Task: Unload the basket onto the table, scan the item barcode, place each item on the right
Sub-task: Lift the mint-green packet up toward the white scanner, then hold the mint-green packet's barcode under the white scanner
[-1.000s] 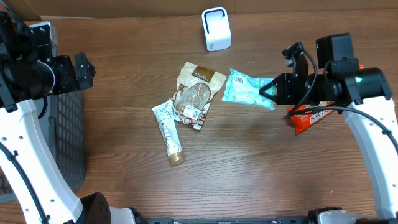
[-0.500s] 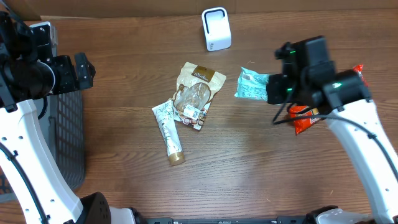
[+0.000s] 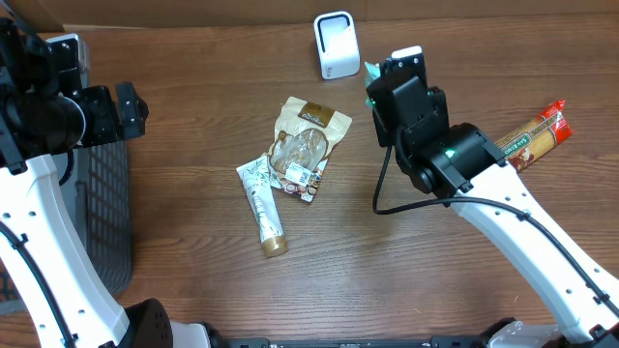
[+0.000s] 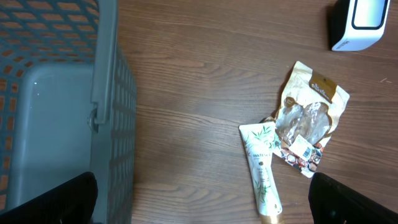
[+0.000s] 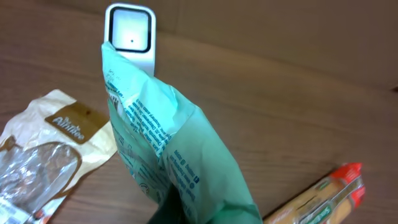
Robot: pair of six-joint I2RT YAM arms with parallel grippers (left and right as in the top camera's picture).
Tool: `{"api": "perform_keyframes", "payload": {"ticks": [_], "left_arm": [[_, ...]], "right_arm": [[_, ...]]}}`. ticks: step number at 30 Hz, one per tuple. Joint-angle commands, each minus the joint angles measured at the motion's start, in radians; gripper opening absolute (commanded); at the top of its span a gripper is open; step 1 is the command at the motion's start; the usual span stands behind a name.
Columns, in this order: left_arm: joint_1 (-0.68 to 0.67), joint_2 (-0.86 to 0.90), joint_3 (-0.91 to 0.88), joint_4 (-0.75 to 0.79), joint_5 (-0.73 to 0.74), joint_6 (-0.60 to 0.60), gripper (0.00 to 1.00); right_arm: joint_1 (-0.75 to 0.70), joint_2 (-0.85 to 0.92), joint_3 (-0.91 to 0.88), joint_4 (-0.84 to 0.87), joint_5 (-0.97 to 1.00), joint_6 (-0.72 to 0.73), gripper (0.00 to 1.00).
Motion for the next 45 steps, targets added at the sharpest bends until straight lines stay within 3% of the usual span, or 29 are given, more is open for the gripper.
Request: {"api": "perform_keyframes", "payload": {"ticks": [1, 7, 13, 25, 32, 37, 45], "left_arm": [[0.004, -0.003, -0.003, 0.001, -0.005, 0.026, 0.99], [0.004, -0.003, -0.003, 0.001, -0.005, 0.026, 1.0], [0.004, -0.003, -0.003, 0.001, -0.006, 0.026, 1.0], [0.004, -0.003, -0.003, 0.001, -0.005, 0.026, 1.0], [0.004, -0.003, -0.003, 0.001, -0.006, 0.026, 0.99], [0.004, -0.003, -0.003, 0.001, -0.006, 0.026, 1.0], [0.004, -0.003, -0.003, 0.001, -0.005, 0.026, 1.0]], "right_arm": [[0.006, -0.008, 0.033, 0.021, 0.065, -0.038, 0.04], [0.006, -0.008, 0.033, 0.008, 0.066, -0.053, 0.04], [0.006, 0.023, 0.033, 0.075, 0.115, -0.223, 0.04], [0.008, 0.159, 0.033, 0.639, 0.269, -0.805, 0.04], [0.001, 0.255, 0.033, 0.842, 0.268, -1.066, 0.04], [0.0, 0.334, 0.033, 0.965, 0.205, -1.23, 0.04], [-0.02, 0.502, 0.052, 1.339, 0.071, -1.48, 0.04]]}}
